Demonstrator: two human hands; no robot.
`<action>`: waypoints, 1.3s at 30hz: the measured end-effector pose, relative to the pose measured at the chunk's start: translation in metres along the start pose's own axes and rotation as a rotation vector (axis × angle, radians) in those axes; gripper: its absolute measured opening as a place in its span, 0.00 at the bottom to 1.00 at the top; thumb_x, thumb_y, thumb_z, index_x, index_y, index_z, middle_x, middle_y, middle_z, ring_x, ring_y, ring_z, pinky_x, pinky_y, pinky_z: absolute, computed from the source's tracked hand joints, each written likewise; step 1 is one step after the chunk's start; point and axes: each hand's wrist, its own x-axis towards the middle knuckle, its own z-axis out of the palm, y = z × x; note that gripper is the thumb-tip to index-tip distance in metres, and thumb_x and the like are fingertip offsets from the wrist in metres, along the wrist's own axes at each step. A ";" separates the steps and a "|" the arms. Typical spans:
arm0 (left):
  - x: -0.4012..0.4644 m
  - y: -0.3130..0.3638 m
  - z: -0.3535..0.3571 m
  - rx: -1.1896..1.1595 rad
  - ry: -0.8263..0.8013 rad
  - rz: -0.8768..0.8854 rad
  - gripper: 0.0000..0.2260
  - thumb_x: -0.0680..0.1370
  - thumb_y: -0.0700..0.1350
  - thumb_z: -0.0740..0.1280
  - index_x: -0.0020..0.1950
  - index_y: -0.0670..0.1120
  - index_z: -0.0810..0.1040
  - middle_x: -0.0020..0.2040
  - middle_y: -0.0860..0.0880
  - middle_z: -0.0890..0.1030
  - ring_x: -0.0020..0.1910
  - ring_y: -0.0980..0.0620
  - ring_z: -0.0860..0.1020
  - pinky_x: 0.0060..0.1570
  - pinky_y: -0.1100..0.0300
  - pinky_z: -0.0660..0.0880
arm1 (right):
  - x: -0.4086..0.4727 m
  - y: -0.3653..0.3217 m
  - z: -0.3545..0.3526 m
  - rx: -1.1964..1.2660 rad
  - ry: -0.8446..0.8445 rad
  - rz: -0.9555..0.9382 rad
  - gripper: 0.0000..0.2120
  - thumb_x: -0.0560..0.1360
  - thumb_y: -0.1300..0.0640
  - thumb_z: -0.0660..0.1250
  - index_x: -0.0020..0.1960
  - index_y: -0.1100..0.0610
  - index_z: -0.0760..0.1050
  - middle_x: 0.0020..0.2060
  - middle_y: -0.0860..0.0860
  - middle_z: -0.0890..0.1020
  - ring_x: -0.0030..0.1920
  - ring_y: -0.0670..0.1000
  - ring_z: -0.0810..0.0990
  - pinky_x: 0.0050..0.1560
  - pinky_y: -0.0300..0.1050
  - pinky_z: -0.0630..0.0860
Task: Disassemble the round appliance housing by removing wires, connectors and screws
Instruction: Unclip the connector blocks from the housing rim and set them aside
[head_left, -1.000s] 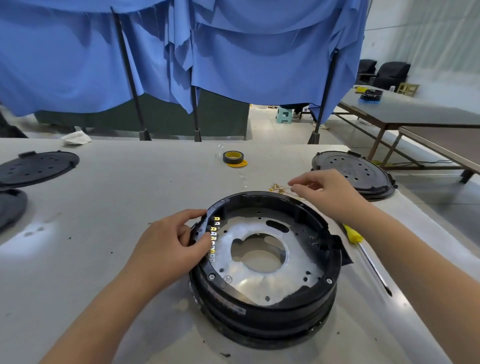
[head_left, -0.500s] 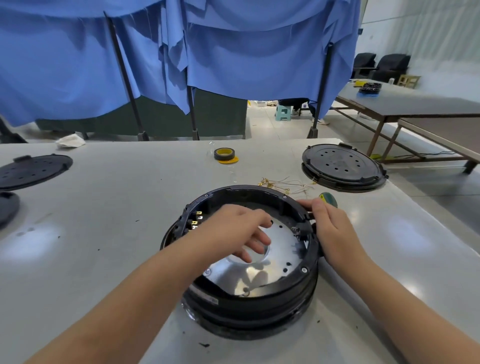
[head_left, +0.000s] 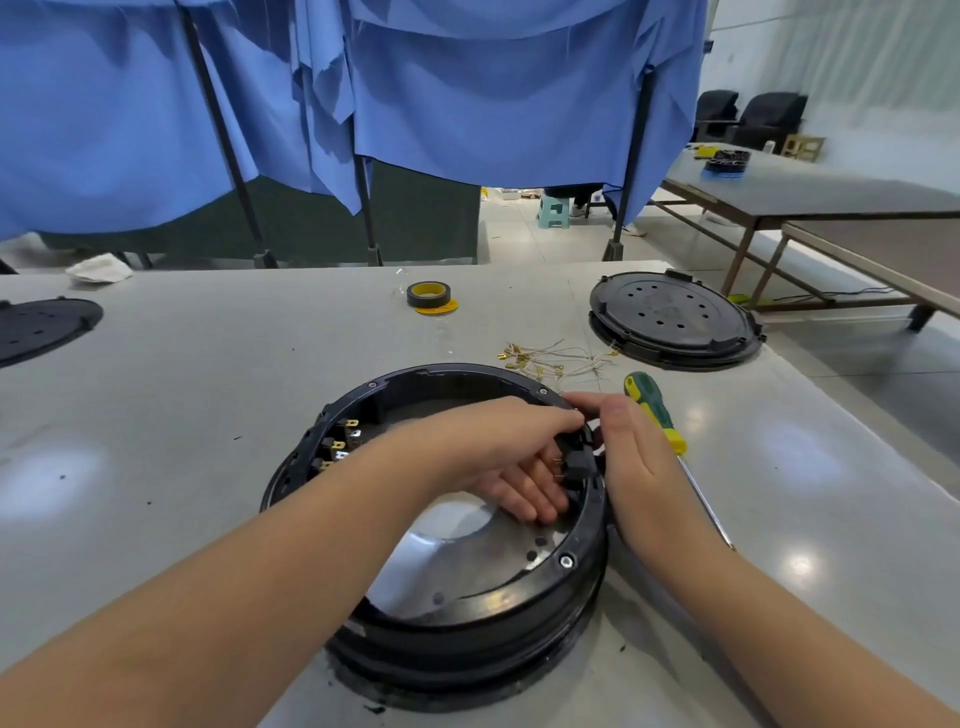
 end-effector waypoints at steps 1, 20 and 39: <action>0.002 -0.001 0.001 0.001 -0.001 0.011 0.22 0.81 0.59 0.56 0.38 0.42 0.69 0.24 0.45 0.79 0.20 0.51 0.77 0.19 0.67 0.71 | 0.000 0.001 0.000 -0.003 -0.004 0.004 0.20 0.77 0.48 0.49 0.56 0.52 0.77 0.50 0.48 0.80 0.53 0.45 0.77 0.59 0.50 0.73; 0.017 -0.007 0.007 0.122 -0.027 0.016 0.30 0.81 0.63 0.46 0.33 0.43 0.72 0.17 0.51 0.70 0.14 0.57 0.66 0.18 0.70 0.60 | 0.001 0.007 -0.001 -0.045 -0.017 -0.010 0.20 0.77 0.50 0.49 0.57 0.53 0.77 0.51 0.47 0.79 0.55 0.42 0.75 0.57 0.32 0.69; 0.005 -0.001 0.000 -0.150 -0.150 0.024 0.22 0.80 0.53 0.52 0.28 0.46 0.66 0.19 0.53 0.60 0.16 0.56 0.57 0.19 0.71 0.53 | 0.002 0.004 -0.001 -0.060 -0.019 -0.060 0.17 0.77 0.52 0.49 0.51 0.51 0.77 0.47 0.49 0.79 0.53 0.48 0.76 0.56 0.40 0.70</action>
